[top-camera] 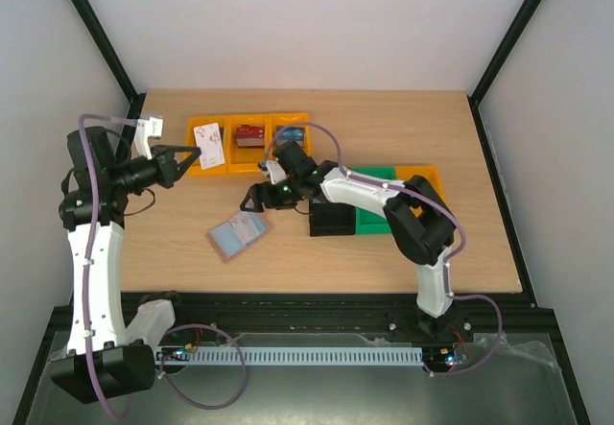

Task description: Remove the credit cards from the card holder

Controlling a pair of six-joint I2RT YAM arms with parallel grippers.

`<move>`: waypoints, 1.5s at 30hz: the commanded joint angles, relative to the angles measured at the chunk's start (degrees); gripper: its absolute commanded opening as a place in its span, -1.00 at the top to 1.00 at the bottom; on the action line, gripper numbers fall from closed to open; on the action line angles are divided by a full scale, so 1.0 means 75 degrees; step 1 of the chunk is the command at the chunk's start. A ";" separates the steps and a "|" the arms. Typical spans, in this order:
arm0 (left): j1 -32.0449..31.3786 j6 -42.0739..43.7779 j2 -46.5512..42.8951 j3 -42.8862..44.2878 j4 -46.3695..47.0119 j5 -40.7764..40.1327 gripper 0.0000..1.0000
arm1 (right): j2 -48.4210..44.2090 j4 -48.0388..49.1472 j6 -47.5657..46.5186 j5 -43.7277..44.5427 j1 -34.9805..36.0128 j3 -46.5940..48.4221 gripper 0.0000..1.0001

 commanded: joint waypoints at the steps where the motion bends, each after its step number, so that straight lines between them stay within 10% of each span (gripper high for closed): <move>1: -0.0039 0.0195 -0.0132 -0.0023 -0.0144 0.0572 0.95 | -0.1268 -0.1683 -0.1578 0.1653 -0.0014 0.0720 -0.85; 12: -0.0206 0.1183 -0.0152 0.0248 -0.0942 0.2064 0.95 | -0.4362 0.2334 -0.2400 -0.1091 -0.0048 -0.0965 -0.95; 21: -0.0262 0.2346 -0.0122 0.0589 -0.1913 0.2817 0.95 | -0.3881 0.3286 -0.1040 -0.0771 -0.0043 -0.0465 -0.07; 34: -0.0264 0.2768 -0.0070 0.0696 -0.2245 0.2862 0.95 | -0.3441 0.4645 0.0040 -0.2083 0.0032 -0.0538 0.39; 39: -0.0265 0.2722 -0.0057 0.0683 -0.2206 0.2845 0.95 | -0.3281 0.4627 0.0187 -0.2079 0.0146 -0.0438 0.95; 45: -0.0275 0.1127 -0.0163 0.0271 -0.0863 0.2247 0.74 | -0.3294 0.4219 0.0512 -0.1659 0.0026 -0.0368 0.97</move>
